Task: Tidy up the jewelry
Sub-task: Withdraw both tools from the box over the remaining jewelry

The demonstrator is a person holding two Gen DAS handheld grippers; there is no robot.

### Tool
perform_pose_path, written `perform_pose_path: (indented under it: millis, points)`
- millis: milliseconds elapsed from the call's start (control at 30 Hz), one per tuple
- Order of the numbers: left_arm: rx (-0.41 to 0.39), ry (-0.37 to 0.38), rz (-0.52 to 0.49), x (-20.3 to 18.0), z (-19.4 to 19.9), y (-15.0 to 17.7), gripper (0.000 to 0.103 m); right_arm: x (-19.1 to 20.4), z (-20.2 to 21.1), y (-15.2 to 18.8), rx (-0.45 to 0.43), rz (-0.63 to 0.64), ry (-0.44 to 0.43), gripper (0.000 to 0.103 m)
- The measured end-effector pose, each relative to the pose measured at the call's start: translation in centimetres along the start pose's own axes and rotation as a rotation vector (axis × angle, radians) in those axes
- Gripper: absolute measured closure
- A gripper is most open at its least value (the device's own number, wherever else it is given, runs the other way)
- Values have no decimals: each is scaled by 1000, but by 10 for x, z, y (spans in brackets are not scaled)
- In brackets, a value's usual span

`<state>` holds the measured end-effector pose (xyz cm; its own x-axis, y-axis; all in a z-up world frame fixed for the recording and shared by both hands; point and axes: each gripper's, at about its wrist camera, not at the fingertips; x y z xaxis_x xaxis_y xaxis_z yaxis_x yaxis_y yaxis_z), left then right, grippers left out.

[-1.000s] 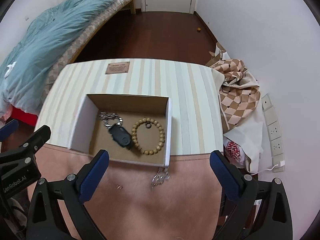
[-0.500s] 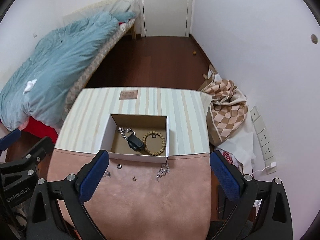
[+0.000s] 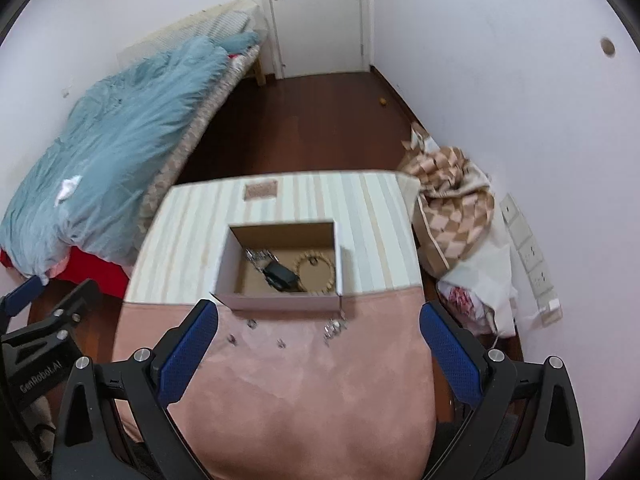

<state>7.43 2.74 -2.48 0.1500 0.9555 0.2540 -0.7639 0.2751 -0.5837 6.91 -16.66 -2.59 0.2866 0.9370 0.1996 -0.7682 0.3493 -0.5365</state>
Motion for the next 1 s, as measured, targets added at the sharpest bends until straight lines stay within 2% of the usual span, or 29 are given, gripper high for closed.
perform_pose_path:
  millis: [133,167,200,267,433,533,767,833,1000]
  points:
    - [91,-24,-8,-6,-35,35,0,-30,-40,27,85,-73,11,4]
    - [117,-31,-10,-8,-45,45,0,-37,-50,35,103,-87,13,14]
    - [147,-42,-10,-10,-57,55,0,-44,-60,42,124,-100,20,29]
    - [196,-42,-5,-14,-76,72,0,-56,-79,54,165,-129,18,39]
    - [311,18,47,-19,-130,111,1,-77,-117,77,236,-189,11,39]
    - [342,44,66,-18,-151,124,1,-81,-133,85,258,-199,16,39]
    - [336,96,22,-30,-169,127,2,-85,-156,92,290,-219,30,39]
    - [337,103,10,-35,-170,125,7,-85,-158,92,291,-222,32,39]
    - [277,133,-43,-55,-167,105,9,-87,-162,90,290,-223,36,39]
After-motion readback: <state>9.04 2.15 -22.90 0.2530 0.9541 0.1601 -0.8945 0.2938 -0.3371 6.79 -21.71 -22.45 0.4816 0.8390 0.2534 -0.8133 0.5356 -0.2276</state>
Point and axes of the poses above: each gripper's, at about its wrist camera, not at the fingertips, and z roughly against the way its jaws point, x to its left, y to its underside, and after that the axes turned 15 degrees about -z, right-handed
